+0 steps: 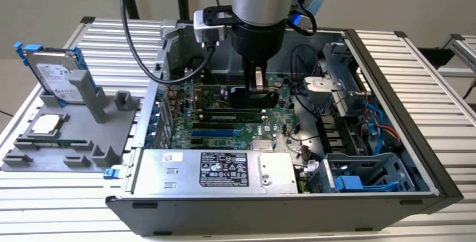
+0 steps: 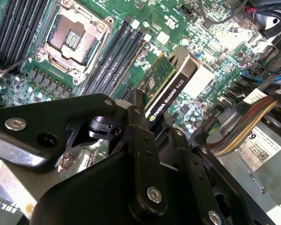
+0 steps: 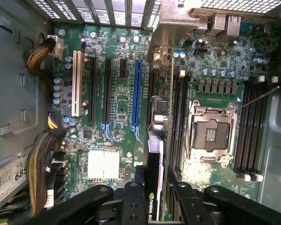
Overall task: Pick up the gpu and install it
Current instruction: 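Insert the gpu into the slot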
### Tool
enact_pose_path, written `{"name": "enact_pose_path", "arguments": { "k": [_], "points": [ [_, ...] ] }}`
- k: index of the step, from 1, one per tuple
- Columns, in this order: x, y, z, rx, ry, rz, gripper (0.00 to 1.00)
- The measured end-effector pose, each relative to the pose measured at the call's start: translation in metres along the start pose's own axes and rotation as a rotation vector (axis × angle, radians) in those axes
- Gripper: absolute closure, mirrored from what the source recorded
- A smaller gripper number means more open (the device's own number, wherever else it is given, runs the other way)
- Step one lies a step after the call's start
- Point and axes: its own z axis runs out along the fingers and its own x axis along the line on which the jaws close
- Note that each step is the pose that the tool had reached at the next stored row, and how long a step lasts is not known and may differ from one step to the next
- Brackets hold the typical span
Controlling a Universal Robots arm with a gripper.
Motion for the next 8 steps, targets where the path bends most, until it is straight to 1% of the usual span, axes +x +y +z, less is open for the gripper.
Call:
{"name": "enact_pose_path", "arguments": {
  "k": [8],
  "points": [
    [0.0003, 0.0002, 0.0042, 0.0001, -0.0001, 0.000, 1.00]
  ]
}}
